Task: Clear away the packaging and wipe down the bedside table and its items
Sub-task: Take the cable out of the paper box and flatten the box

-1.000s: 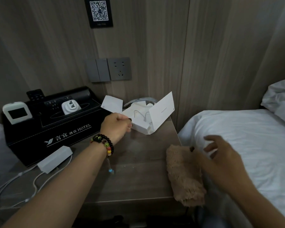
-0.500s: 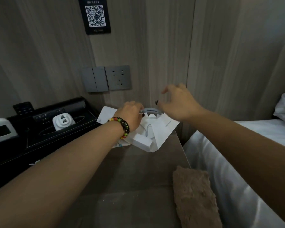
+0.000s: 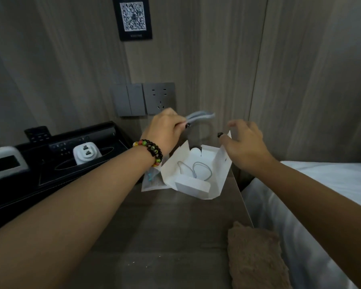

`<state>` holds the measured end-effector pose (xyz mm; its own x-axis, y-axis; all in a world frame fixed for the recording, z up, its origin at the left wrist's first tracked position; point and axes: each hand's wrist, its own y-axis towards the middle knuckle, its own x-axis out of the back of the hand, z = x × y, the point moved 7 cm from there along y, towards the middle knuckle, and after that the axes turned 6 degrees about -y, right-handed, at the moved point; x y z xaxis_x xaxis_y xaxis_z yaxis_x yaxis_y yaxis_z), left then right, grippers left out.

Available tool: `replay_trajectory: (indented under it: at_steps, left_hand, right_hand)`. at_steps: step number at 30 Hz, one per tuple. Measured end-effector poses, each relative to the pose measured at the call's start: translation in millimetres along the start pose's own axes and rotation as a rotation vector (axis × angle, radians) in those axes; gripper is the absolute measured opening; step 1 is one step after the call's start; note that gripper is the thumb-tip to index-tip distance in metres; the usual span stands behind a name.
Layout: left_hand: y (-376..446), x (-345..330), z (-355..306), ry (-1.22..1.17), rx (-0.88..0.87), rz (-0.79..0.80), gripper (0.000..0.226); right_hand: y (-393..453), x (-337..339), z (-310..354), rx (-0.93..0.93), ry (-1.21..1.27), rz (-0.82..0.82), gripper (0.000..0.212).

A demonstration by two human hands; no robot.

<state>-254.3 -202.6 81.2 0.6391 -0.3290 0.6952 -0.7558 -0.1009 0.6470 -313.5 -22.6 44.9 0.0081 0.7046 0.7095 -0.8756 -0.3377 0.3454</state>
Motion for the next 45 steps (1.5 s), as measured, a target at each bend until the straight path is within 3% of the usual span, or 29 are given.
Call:
replay_trajectory:
  at_steps: [3,6,9,12,16,19,26,28,30,35,42,45]
  left_hand:
    - [-24.8,56.3,-22.0,-0.063,-0.065,-0.19,0.018]
    - [-61.7,106.5,-37.2,-0.109,-0.088,-0.285,0.017]
    - [-97.3,139.6,-47.8,-0.147,-0.072,-0.305,0.016]
    - [-125.8,159.9,-52.1,-0.182,-0.034,-0.305,0.017]
    - [-151.8,172.9,-53.2,-0.259,-0.009,-0.359,0.017]
    - [-163.7,172.9,-46.9,-0.353,0.073,-0.384,0.018]
    - [-182.8,166.3,-21.3,-0.52,0.225,-0.37,0.013]
    - [-187.4,164.0,-11.2,-0.619,0.29,-0.362,0.018]
    - [-191.3,162.9,-6.0,-0.772,0.355,-0.362,0.013]
    - [-191.1,164.8,-1.3,-1.003,0.494,-0.433,0.009]
    - [-167.1,142.5,8.1,-1.026,0.722,-0.499,0.008]
    - [-160.4,144.8,5.1,-1.008,0.728,-0.527,0.007]
  right_hand:
    - [-7.9,17.0,25.4,0.103,0.029,-0.074,0.041]
    - [-22.6,25.1,66.3,0.291,-0.022,-0.111,0.026]
    - [-31.1,-1.6,101.5,0.389,-0.208,-0.005,0.018]
    - [-30.3,-43.0,115.0,0.254,-0.453,0.228,0.023]
    - [-15.5,-66.6,108.8,0.062,-0.561,0.308,0.034]
    - [-15.1,-80.5,96.8,-0.061,-0.677,0.479,0.051]
    - [-30.0,-111.2,91.4,-0.154,-0.702,0.673,0.056]
    - [-31.0,-111.7,92.2,-0.174,-0.634,0.65,0.044]
    - [-19.2,-98.3,96.9,-0.156,-0.564,0.522,0.012]
    - [9.8,-27.5,129.4,-0.201,-0.143,0.236,0.025]
    - [-33.9,48.2,232.8,0.127,-0.04,0.306,0.02]
    - [-61.0,62.2,263.0,0.296,-0.043,0.318,0.015]
